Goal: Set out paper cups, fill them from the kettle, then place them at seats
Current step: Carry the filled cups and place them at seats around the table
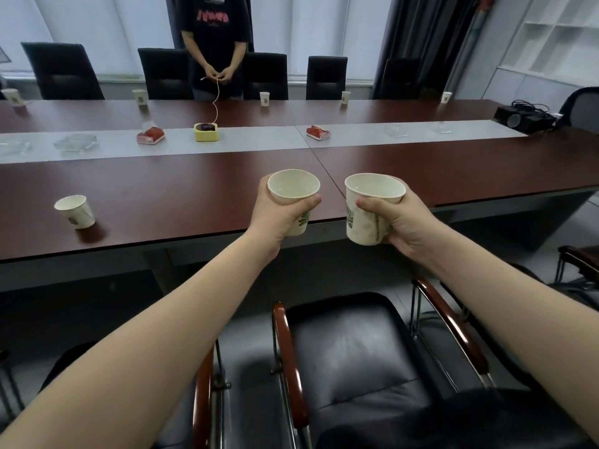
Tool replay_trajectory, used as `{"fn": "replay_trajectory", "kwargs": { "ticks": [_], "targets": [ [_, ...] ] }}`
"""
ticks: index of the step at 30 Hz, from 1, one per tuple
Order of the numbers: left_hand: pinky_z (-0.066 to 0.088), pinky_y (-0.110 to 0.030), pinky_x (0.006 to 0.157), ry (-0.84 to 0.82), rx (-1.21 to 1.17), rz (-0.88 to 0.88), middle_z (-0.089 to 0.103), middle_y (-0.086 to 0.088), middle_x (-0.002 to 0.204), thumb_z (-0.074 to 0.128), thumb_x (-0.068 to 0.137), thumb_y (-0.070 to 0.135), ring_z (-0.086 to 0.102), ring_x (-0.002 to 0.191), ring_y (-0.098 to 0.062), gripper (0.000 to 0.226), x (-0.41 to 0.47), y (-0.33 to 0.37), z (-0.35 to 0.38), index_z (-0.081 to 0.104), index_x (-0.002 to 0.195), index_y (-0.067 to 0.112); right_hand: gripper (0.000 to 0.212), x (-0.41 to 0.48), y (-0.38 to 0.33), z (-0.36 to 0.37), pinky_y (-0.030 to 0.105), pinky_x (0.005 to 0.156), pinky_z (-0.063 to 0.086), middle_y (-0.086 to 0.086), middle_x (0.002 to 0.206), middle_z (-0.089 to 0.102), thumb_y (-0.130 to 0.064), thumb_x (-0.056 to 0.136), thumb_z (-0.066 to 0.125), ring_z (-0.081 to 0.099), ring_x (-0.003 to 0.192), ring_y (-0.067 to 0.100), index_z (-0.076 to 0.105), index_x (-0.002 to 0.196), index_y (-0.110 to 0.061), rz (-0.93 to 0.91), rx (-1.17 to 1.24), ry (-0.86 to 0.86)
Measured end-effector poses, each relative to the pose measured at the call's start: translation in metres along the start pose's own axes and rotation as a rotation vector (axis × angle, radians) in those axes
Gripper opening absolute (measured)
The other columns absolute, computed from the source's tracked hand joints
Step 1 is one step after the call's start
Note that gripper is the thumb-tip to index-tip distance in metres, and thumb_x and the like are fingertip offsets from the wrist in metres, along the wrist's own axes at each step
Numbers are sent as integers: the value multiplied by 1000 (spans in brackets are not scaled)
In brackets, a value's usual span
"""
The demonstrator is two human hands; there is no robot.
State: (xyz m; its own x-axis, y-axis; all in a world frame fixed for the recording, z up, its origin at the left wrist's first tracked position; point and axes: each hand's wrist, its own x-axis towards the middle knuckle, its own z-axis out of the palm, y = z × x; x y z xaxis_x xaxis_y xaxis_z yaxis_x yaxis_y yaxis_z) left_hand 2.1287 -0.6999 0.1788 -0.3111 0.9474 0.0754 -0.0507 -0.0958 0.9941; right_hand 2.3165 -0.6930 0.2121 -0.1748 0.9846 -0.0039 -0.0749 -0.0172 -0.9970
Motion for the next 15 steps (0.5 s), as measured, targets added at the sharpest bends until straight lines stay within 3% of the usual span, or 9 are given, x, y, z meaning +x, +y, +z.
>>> {"fn": "replay_trajectory", "kwargs": {
  "ticks": [5, 9, 12, 15],
  "targets": [
    [46, -52, 98, -16, -2, 4, 53, -2, 120, 84, 69, 16, 51, 110, -18, 69, 48, -21, 13, 39, 119, 28, 50, 49, 22, -2, 58, 97, 44, 2, 110, 62, -10, 68, 77, 56, 112, 26, 51, 108, -27, 30, 23, 37],
    [46, -51, 98, -36, -3, 7, 54, -2, 120, 85, 68, 16, 52, 113, -20, 69, 96, -45, 24, 40, 118, 29, 64, 92, 36, -3, 58, 100, 43, 1, 105, 64, -15, 52, 86, 59, 108, 24, 52, 104, -26, 33, 31, 68],
    [47, -46, 99, -47, -7, 3, 55, -1, 118, 85, 67, 14, 54, 114, -21, 67, 136, -63, 32, 41, 116, 28, 63, 129, 45, -4, 59, 100, 43, -2, 102, 64, -13, 51, 84, 59, 104, 21, 52, 103, -27, 37, 48, 94],
    [48, -49, 98, -74, -4, -13, 56, 2, 115, 87, 62, 20, 55, 112, -19, 70, 179, -79, 40, 42, 114, 30, 69, 171, 53, -5, 59, 99, 43, -1, 106, 64, -24, 44, 85, 59, 109, 23, 52, 104, -28, 43, 63, 124]
  ]
}}
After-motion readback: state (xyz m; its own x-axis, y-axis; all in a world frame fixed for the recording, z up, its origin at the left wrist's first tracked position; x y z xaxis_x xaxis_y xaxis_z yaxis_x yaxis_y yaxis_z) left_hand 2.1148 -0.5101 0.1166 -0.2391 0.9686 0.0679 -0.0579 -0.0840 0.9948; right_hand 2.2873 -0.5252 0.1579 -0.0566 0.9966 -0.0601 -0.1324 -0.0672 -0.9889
